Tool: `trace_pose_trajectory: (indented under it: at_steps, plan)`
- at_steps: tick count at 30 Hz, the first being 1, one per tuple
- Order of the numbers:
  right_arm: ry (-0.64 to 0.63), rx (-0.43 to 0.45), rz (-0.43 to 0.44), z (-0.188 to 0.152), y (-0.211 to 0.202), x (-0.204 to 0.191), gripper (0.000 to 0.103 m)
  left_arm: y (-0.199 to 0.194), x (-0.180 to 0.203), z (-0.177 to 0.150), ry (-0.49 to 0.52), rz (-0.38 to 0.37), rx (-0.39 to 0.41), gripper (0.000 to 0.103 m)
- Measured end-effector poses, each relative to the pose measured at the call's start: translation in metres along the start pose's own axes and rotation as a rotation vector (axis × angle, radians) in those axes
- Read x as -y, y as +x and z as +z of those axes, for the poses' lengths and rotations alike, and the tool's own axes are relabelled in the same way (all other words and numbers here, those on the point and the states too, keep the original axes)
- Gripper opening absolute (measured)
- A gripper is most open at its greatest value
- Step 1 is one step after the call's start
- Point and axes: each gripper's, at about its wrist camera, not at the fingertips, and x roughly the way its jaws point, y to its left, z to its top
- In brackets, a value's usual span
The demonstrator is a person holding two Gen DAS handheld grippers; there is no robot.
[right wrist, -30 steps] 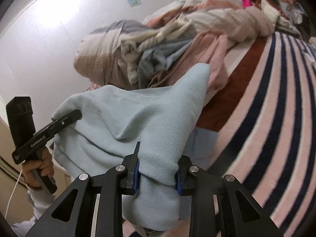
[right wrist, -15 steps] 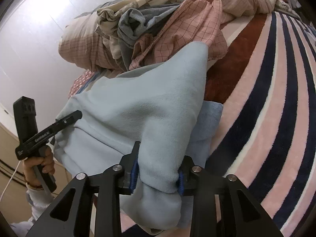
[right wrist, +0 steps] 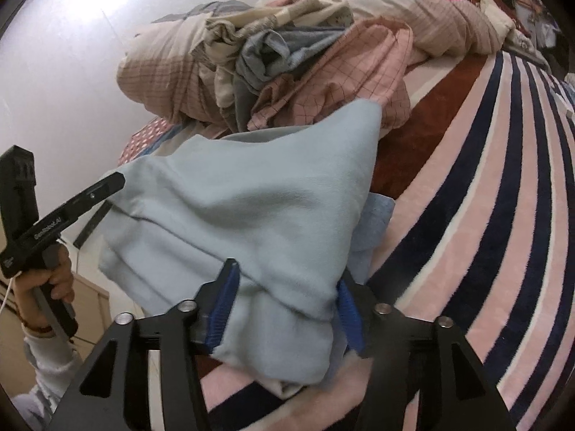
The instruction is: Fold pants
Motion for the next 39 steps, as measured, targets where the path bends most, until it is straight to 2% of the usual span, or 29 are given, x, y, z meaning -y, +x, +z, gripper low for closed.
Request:
trace_pose_trajectory:
  at_steps: [2,6,8,14,16,19,22,25,28,30,33,36,39]
  plan:
    - [-0.002,0.011,0.002,-0.003,-0.011,-0.001,0.061,-0.008,0.015,0.001,0.025,-0.002,0.021,0.066]
    - [-0.019,0.038,-0.018,-0.012,-0.041,0.003,0.068,-0.022,0.052,0.002,0.081,-0.014,0.054,0.068]
    - [-0.010,0.049,-0.028,-0.017,-0.053,0.008,0.070,-0.028,0.071,0.003,0.096,-0.052,0.073,0.073]
    - [0.040,0.072,-0.090,-0.043,-0.097,0.034,0.085,-0.036,0.142,0.000,0.171,-0.165,0.111,0.077]
    - [0.053,0.085,-0.108,-0.055,-0.112,0.041,0.088,-0.039,0.161,-0.002,0.180,-0.194,0.124,0.082]
    - [0.069,0.104,-0.159,-0.074,-0.135,0.049,0.094,-0.043,0.193,-0.009,0.212,-0.216,0.143,0.083]
    - [0.077,0.124,-0.208,-0.093,-0.157,0.055,0.094,-0.050,0.223,-0.018,0.250,-0.216,0.170,0.086]
    - [0.087,0.154,-0.272,-0.115,-0.182,0.063,0.094,-0.055,0.248,-0.026,0.266,-0.258,0.171,0.087]
    - [0.104,0.189,-0.319,-0.133,-0.206,0.070,0.101,-0.061,0.276,-0.035,0.279,-0.300,0.172,0.087]
    - [0.108,0.212,-0.352,-0.147,-0.224,0.075,0.101,-0.065,0.295,-0.042,0.289,-0.315,0.178,0.088]
    - [0.107,0.244,-0.403,-0.163,-0.246,0.080,0.101,-0.071,0.323,-0.053,0.305,-0.347,0.181,0.094]
    - [0.108,0.302,-0.457,-0.182,-0.269,0.085,0.101,-0.075,0.350,-0.065,0.319,-0.388,0.185,0.095]
    - [0.114,0.407,-0.507,-0.202,-0.295,0.093,0.101,-0.078,0.376,-0.077,0.344,-0.377,0.216,0.096]
